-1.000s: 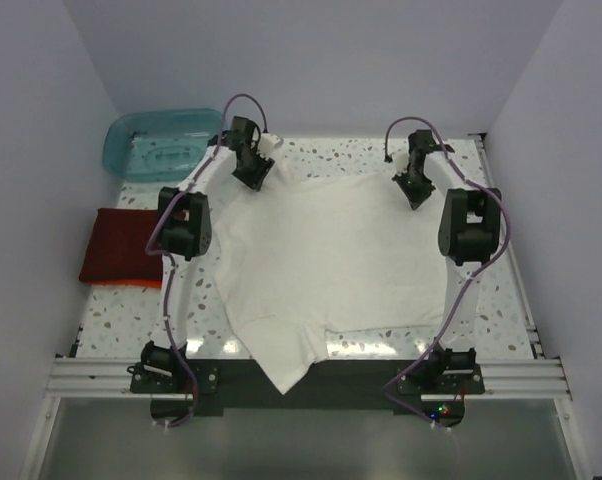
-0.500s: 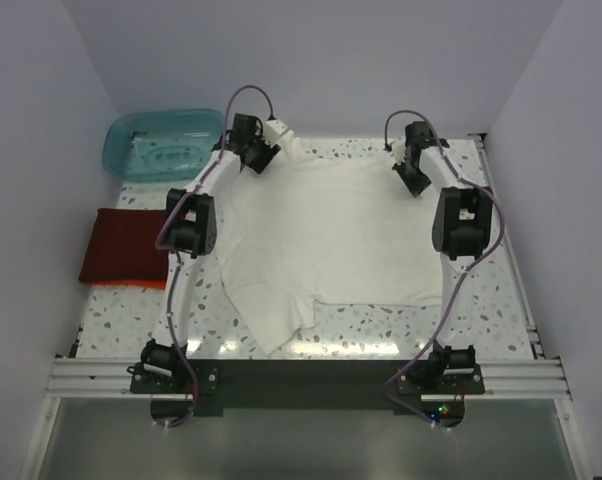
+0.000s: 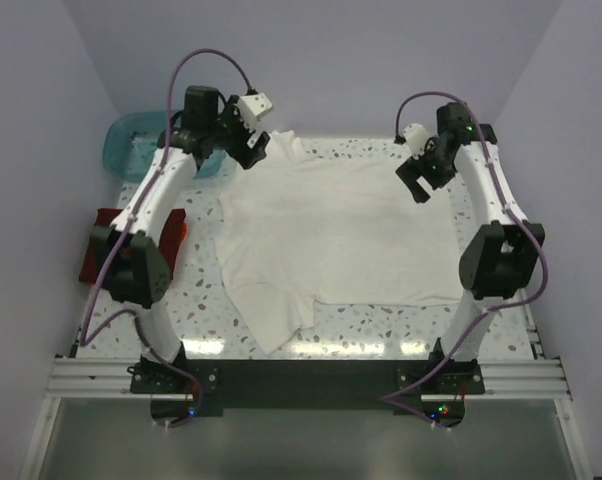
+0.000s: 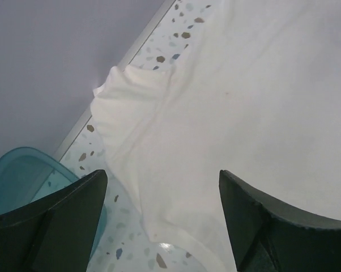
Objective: Fold and stack the t-shirts
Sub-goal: Flatten the tshirt out, then fold the tshirt
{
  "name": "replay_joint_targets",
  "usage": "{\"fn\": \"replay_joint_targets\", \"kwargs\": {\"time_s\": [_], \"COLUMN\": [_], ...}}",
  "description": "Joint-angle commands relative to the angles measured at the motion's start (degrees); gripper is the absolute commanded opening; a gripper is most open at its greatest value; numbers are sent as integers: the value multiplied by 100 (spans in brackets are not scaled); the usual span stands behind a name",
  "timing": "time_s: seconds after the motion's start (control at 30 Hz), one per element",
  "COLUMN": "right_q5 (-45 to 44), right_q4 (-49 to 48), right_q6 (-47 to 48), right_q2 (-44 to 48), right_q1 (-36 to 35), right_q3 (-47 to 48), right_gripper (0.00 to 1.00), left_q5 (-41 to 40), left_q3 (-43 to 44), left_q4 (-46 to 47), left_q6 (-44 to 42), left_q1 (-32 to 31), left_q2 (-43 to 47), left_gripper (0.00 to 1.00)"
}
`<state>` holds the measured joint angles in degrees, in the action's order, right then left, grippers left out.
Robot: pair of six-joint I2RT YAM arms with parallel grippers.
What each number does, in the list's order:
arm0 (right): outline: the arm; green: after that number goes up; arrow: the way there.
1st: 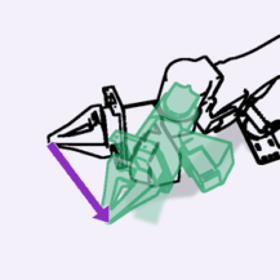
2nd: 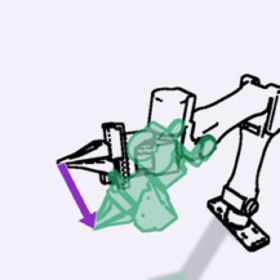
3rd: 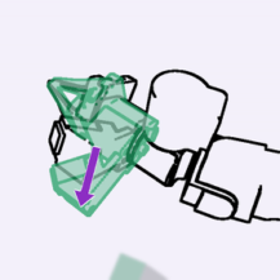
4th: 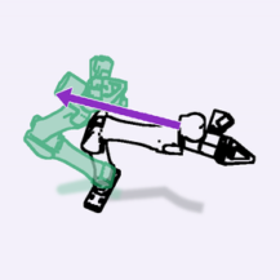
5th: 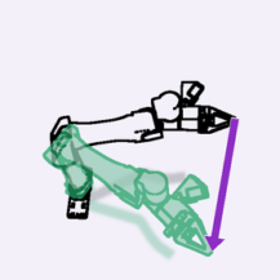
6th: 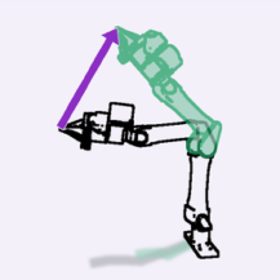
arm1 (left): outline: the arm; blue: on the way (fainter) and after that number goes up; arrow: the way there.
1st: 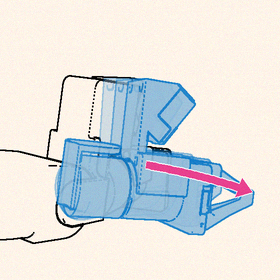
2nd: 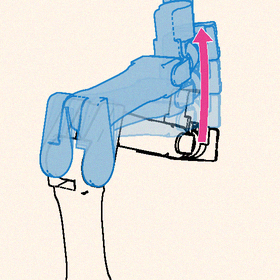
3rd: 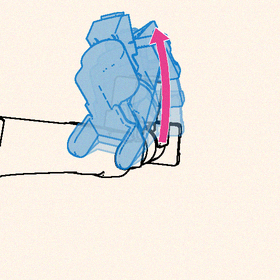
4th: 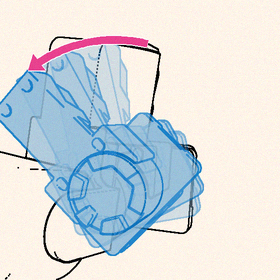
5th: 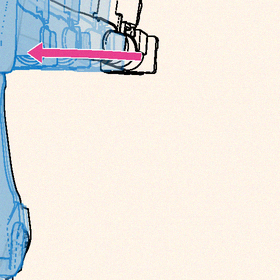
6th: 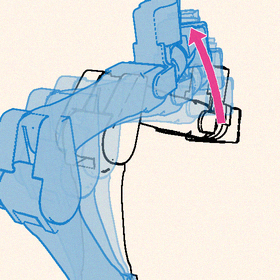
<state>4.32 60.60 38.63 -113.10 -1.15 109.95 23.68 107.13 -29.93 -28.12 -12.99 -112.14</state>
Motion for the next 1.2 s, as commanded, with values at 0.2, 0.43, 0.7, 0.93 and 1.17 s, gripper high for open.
{"fn": "replay_joint_targets", "kwargs": {"time_s": [0.2,0.43,0.7,0.93,1.17], "right_q5": [194,-588,-854,-739,-889], "right_q4": [1429,366,-619,-909,-1647], "right_q6": [1840,2236,2210,2298,2438], "right_q2": [2721,3971,3691,3365,3075], "right_q1": [97,326,563,589,589], "right_q3": [-3670,-6107,-6372,-6398,-6925], "right_gripper": [51,31,36,42,43], "left_q5": [1665,1614,1587,1525,887], "left_q3": [-2766,-3944,-4341,-4604,-5342], "left_q4": [-1937,-2193,-2227,-2385,-2334], "left_q6": [-589,-590,-826,-1178,-1522], "left_q1": [69,-54,-63,-116,-1131], "left_q2": [2703,3461,3532,3523,3970], "left_gripper": [81,77,77,77,74]}}
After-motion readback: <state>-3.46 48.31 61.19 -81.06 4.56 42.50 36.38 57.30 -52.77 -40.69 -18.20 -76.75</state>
